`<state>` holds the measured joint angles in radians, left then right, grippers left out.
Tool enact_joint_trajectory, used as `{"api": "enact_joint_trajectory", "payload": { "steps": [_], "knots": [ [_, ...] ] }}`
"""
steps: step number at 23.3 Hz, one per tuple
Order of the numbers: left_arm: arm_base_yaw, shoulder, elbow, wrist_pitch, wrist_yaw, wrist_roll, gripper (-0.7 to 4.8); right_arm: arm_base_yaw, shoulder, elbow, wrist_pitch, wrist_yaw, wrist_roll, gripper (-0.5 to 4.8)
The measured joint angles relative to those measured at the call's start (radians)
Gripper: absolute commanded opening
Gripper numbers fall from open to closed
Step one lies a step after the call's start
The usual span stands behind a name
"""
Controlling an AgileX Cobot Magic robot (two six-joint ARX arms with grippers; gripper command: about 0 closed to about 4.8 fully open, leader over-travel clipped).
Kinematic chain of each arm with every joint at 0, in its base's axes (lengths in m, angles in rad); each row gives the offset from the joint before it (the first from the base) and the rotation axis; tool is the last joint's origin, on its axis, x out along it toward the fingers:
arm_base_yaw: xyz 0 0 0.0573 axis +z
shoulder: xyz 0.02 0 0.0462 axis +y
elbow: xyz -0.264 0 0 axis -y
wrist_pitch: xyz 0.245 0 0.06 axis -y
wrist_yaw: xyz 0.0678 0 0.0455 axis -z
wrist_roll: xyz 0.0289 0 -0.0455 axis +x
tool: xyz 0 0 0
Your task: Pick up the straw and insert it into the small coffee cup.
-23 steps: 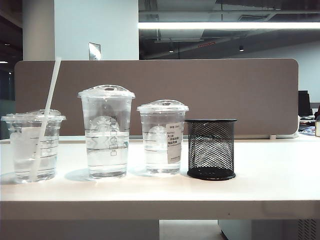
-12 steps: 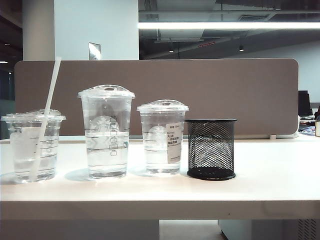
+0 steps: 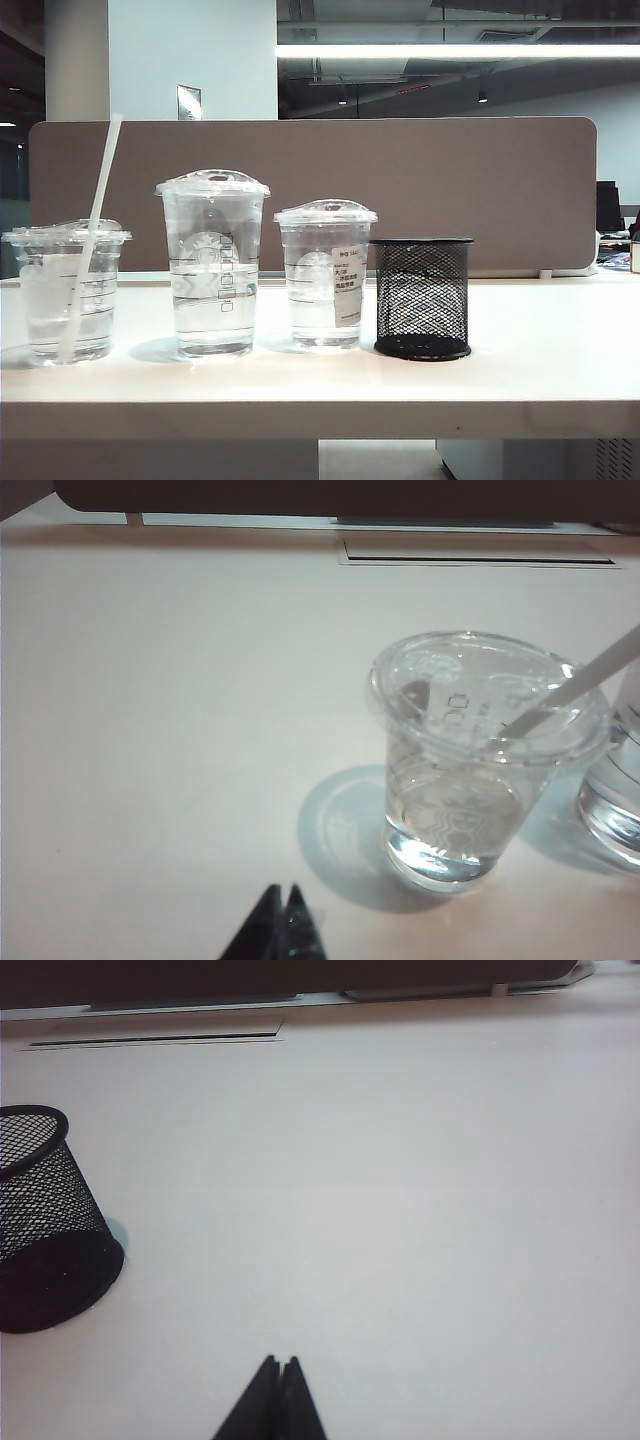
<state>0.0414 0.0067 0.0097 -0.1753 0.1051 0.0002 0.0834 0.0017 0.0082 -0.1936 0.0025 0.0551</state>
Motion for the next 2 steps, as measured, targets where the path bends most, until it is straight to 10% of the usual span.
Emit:
{"api": "enact_joint_trajectory", "payload": {
  "steps": [2],
  "knots": [
    [0.000,0.000,0.000,0.000,0.000,0.000,-0.05,0.000,0.000,0.000,0.000,0.000,0.000,-0.01]
  ]
}}
